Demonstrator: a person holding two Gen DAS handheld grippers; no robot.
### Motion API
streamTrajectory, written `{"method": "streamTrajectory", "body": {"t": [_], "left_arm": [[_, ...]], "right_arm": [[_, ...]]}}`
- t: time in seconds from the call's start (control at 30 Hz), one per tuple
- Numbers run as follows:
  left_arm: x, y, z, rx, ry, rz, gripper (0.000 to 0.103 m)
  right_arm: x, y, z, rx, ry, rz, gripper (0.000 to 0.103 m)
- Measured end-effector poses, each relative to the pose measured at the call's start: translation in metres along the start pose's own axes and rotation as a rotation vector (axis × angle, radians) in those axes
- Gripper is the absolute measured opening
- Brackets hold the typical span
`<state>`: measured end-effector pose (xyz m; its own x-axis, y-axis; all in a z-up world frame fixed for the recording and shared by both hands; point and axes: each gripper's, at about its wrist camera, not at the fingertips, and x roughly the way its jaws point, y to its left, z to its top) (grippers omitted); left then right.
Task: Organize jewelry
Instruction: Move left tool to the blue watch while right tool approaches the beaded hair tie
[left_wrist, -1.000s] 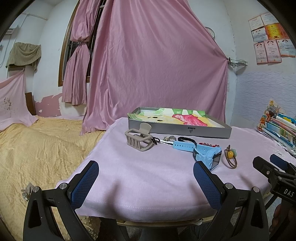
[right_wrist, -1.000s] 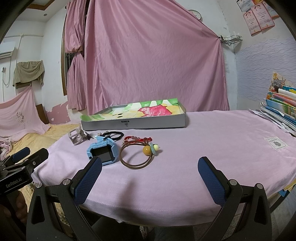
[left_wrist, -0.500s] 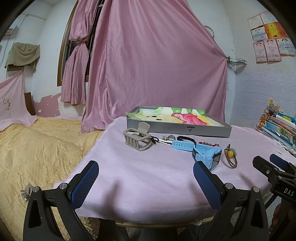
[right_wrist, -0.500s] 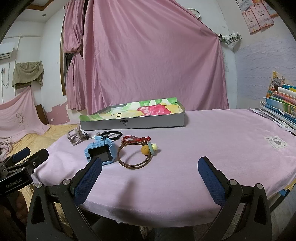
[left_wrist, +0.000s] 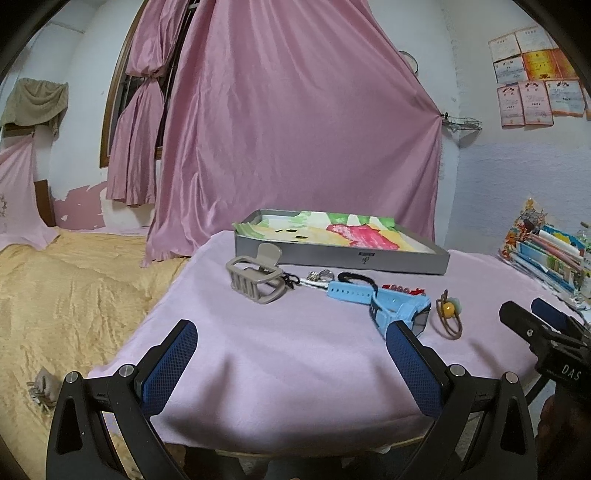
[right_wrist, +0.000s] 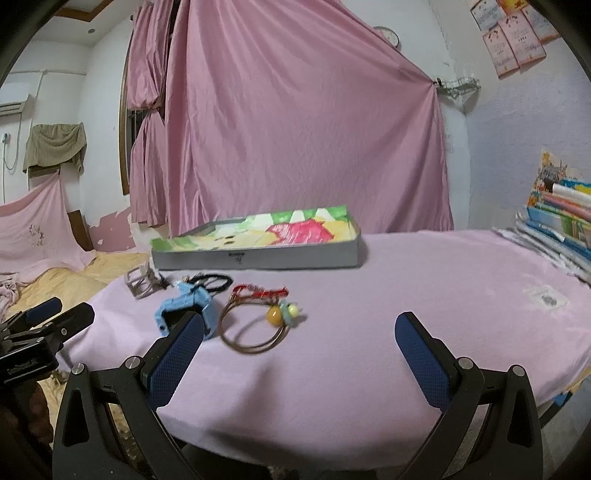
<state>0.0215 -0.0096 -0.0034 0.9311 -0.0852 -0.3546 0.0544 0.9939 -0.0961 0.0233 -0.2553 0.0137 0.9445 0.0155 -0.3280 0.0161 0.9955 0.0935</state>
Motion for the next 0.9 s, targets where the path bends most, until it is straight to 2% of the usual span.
{"method": "streamTrajectory", "body": {"t": [0.17, 0.27, 0.43, 0.5, 0.57, 0.73, 0.9], "left_arm": [[0.008, -0.001, 0.007, -0.019, 0.01, -0.066, 0.103], [0.015, -0.007, 0.01, -0.028, 0.031, -0.12, 0.103], [0.03, -0.02, 0.013, -0.01, 0.074, -0.195, 0.102], [0.034, -0.025, 0.013, 0.0, 0.085, -0.218, 0.096], [0.04, -0.029, 0.013, 0.007, 0.108, -0.239, 0.088], [0.051, -0.035, 0.014, 0.004, 0.154, -0.296, 0.071], [0.06, -0.043, 0.014, 0.015, 0.192, -0.333, 0.057]], "right_arm": [[0.006, -0.012, 0.012, 0.0, -0.009, -0.003, 0.102], [0.018, -0.023, 0.02, 0.037, 0.036, 0.046, 0.102], [0.041, -0.03, 0.024, 0.058, 0.136, 0.073, 0.101], [0.05, -0.03, 0.023, 0.059, 0.172, 0.088, 0.092], [0.058, -0.028, 0.021, 0.056, 0.205, 0.099, 0.072], [0.077, -0.023, 0.015, 0.066, 0.281, 0.14, 0.056], [0.087, -0.017, 0.012, 0.07, 0.334, 0.175, 0.047]]}}
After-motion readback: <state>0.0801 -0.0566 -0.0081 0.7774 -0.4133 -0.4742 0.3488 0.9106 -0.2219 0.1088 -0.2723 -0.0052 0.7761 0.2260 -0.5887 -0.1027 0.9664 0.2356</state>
